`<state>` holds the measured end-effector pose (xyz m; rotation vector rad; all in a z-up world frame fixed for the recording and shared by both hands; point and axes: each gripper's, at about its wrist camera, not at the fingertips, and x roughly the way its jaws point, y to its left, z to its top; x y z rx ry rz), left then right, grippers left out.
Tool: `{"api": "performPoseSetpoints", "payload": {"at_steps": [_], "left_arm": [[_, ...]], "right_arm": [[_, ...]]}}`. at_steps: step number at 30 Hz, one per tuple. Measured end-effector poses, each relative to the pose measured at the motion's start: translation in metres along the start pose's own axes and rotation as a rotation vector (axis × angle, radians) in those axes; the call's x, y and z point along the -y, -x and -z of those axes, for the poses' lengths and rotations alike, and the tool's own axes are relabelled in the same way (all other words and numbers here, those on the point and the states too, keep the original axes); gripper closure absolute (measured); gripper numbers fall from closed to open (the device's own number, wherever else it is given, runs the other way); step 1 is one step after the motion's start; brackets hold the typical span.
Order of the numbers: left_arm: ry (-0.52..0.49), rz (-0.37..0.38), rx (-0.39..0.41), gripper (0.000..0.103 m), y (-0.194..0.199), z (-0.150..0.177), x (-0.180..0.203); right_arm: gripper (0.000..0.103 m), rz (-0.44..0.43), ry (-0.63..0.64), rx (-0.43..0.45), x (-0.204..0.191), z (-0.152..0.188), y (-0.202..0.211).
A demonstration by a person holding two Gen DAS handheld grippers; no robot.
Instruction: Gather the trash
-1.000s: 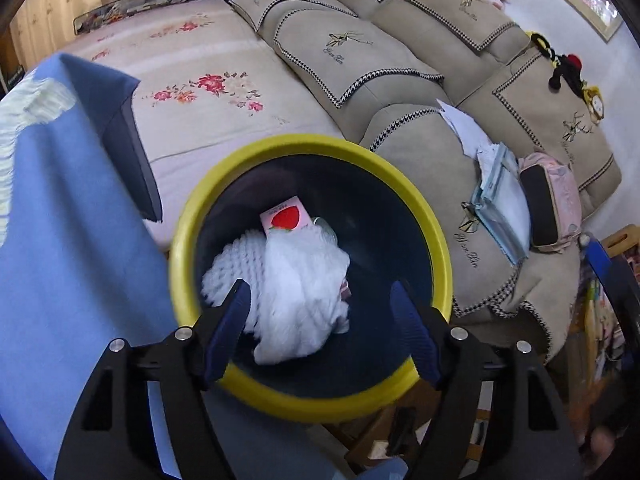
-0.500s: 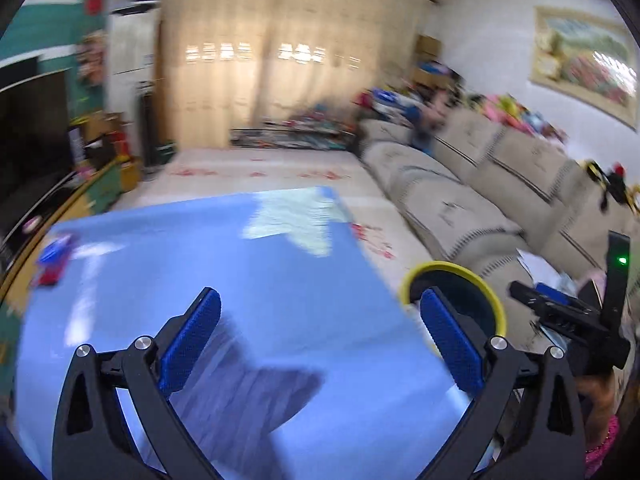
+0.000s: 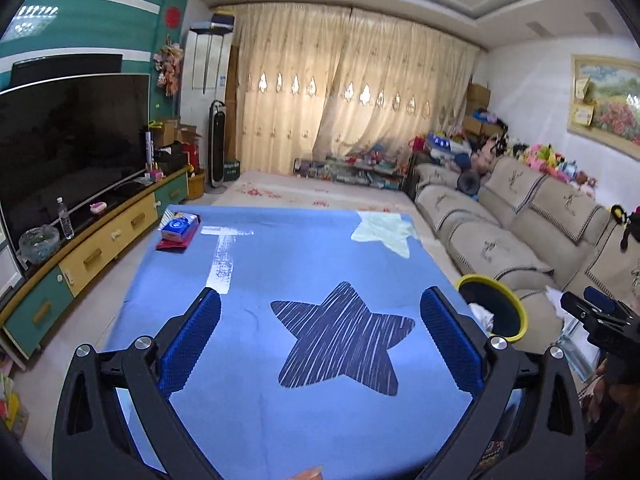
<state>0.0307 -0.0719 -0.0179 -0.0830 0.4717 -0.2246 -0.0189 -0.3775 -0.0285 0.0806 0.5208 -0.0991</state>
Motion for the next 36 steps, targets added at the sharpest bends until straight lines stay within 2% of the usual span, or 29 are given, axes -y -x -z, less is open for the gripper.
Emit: {"api": "performPoseSetpoints", "payload": {"at_steps": [5, 9, 13, 19, 36], "left_arm": [[-0.008, -0.064, 0.078, 0.005, 0.050, 0.011, 0.006], [-0.037, -0.093, 0.099, 0.005, 0.076, 0.022, 0.015], [-0.073, -0.083, 0.090, 0.005, 0.090, 0.023, 0.029], [-0.098, -0.092, 0.096, 0.005, 0.093, 0.020, 0.043], [-0.055, -0.080, 0.076, 0.005, 0.075, 0.022, 0.031]], "right_arm": [[0.007, -0.006, 0.023, 0.073, -0.007, -0.002, 0.032], [0.007, -0.029, 0.005, 0.094, -0.001, 0.006, 0.045], [0.007, -0.031, -0.004, 0.089, 0.002, 0.013, 0.049], [0.007, -0.023, -0.023, 0.079, 0.003, 0.017, 0.044], [0.007, -0.002, 0.023, 0.049, -0.011, 0.024, 0.029]]}}
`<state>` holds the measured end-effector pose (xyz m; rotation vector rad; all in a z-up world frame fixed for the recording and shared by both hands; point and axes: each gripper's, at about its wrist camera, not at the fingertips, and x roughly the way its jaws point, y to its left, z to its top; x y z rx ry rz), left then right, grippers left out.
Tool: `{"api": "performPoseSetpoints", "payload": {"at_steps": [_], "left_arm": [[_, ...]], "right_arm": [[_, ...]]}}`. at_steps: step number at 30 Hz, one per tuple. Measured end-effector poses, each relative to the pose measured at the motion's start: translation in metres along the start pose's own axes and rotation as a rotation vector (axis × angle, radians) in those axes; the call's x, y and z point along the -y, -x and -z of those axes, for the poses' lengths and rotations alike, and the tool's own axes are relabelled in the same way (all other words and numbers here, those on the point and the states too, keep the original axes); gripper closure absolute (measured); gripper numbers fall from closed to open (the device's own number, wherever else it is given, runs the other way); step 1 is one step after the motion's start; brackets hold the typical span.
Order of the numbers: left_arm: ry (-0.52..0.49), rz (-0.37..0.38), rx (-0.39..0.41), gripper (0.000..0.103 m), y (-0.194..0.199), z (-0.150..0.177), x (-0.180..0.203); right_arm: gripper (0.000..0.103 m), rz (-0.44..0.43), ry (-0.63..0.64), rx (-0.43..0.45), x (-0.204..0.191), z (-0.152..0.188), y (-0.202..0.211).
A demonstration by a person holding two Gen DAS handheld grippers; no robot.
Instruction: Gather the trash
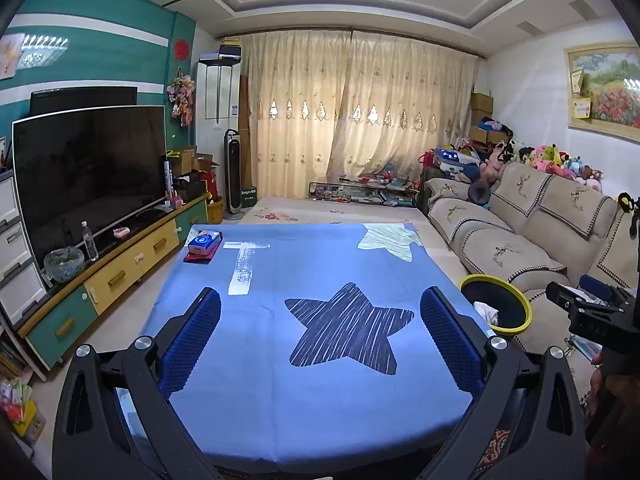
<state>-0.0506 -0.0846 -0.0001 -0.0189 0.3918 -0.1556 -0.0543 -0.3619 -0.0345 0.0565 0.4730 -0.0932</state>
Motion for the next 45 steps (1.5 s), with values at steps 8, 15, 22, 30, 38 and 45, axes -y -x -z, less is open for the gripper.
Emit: {"api": "performPoseSetpoints", "payload": {"at_steps": [8, 15, 22, 30, 38, 45], "left_arm": [[0.002, 0.004, 0.003, 0.005, -0.0008, -0.0008, -0.0010], [0.002, 0.011, 0.004, 0.005, -0.0015, 0.0002, -0.0007], [0.005, 0.014, -0.004, 0.005, -0.0060, 0.0018, -0.0011], [0.005, 0.015, -0.003, 0.005, -0.0067, 0.0019, -0.0002], [0.004, 0.015, -0.002, 0.005, -0.0072, 0.0024, 0.0004], [0.004, 0.017, -0.002, 0.005, -0.0081, 0.0031, 0.0009]], "right_arm": [[0.007, -0.010, 0.006, -0.001, -0.0028, 0.0008, -0.0003], [0.007, -0.010, 0.005, -0.002, -0.0029, 0.0011, -0.0005], [0.007, -0.011, 0.004, -0.004, -0.0041, 0.0004, -0.0003], [0.007, -0.016, 0.007, -0.008, -0.0085, -0.0001, -0.0016], [0.007, -0.019, 0.007, -0.010, -0.0085, -0.0004, -0.0035], [0.007, -0.019, 0.006, -0.010, -0.0093, 0.0001, -0.0040]]}}
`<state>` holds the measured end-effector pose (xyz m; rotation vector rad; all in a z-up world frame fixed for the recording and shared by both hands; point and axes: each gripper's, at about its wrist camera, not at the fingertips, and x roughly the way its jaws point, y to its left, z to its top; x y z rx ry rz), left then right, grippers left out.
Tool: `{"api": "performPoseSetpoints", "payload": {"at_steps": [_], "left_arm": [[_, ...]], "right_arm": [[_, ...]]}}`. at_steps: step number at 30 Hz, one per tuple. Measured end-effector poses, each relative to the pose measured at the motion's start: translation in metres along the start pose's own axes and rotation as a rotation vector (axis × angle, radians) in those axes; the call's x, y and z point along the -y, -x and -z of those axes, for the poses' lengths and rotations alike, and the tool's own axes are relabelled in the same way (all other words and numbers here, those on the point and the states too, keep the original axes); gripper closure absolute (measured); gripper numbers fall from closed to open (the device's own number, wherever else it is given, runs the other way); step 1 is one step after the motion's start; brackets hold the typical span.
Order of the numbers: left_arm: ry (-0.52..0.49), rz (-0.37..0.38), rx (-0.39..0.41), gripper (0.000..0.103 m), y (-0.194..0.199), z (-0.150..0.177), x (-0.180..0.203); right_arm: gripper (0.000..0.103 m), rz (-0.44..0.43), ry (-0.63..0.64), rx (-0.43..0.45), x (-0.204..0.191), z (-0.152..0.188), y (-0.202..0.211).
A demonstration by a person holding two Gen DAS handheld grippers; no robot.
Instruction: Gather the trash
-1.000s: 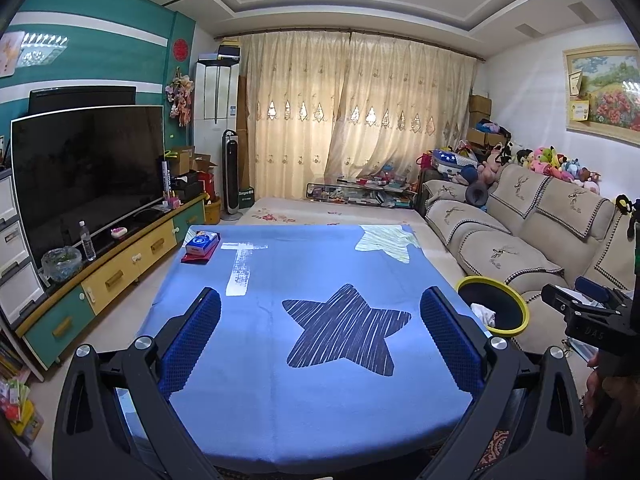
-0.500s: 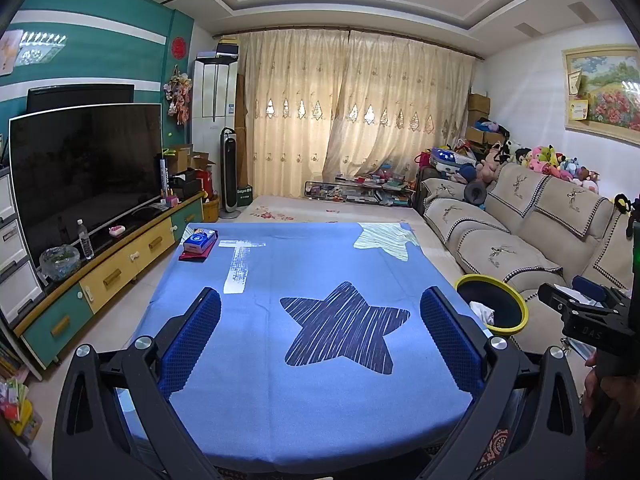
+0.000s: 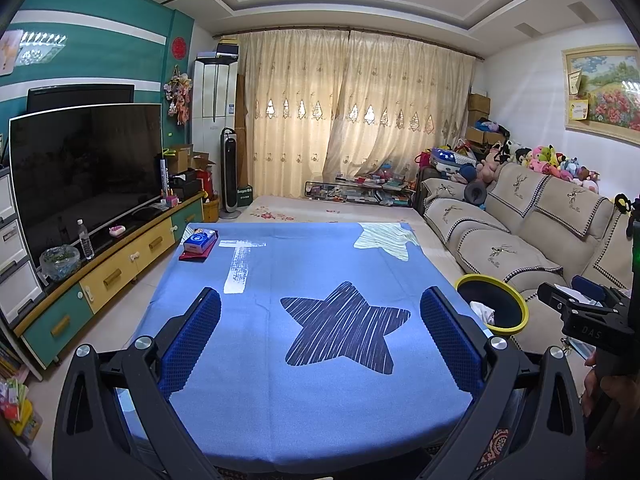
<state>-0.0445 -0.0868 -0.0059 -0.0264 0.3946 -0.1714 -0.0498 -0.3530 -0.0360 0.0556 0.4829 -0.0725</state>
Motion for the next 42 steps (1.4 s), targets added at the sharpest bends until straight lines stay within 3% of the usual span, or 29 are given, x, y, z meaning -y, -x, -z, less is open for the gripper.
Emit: {"api": "performPoseSetpoints", "payload": {"at_steps": [42], "left_arm": [[-0.005, 0.010, -0.001, 0.005, -0.0029, 0.0040, 0.0040]], "right_arm": [[0.007, -0.002, -0.002, -0.002, -0.0005, 0.0004, -0.0009]]}}
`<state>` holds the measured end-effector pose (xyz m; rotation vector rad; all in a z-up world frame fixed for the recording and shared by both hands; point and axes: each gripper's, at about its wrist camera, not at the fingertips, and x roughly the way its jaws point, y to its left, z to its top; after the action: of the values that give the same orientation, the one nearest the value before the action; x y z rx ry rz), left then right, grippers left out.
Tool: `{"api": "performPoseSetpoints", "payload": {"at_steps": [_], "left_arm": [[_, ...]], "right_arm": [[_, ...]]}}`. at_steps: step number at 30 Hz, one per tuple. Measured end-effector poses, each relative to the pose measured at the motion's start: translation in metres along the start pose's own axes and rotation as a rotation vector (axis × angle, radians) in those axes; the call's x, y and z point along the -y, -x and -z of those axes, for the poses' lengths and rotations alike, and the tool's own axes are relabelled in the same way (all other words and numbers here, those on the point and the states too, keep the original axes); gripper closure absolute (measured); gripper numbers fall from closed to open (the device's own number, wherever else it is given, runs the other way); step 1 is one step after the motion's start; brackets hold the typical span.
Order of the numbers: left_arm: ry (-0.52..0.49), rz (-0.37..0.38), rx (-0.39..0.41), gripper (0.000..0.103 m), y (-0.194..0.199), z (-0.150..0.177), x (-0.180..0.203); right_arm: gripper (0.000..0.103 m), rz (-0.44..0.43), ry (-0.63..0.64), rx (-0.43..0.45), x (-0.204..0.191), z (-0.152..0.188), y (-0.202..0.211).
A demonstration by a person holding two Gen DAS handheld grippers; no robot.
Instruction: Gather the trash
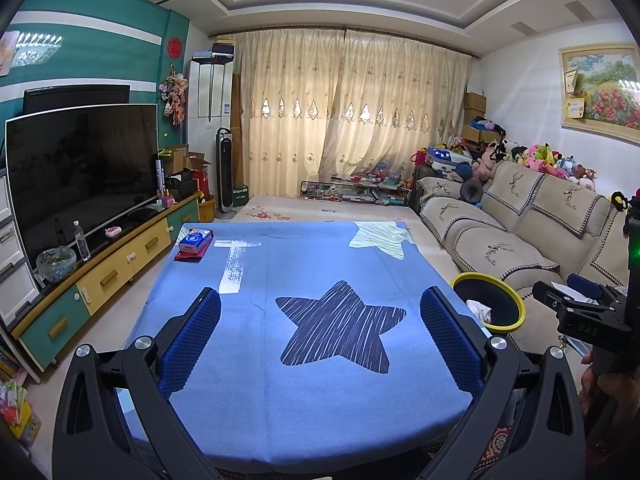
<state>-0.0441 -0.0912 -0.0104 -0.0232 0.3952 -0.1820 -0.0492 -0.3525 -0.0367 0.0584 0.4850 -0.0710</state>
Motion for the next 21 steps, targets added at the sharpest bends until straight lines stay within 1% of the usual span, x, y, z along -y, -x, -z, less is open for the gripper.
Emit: {"api": "performPoseSetpoints", "payload": {"at_steps": [21], "left_arm": [[0.002, 0.037, -0.017, 0.005, -0.0083, -0.0012, -0.0052]], "right_arm": [[0.007, -0.011, 0.001, -0.010, -0.0036, 0.0028, -0.0054]]}}
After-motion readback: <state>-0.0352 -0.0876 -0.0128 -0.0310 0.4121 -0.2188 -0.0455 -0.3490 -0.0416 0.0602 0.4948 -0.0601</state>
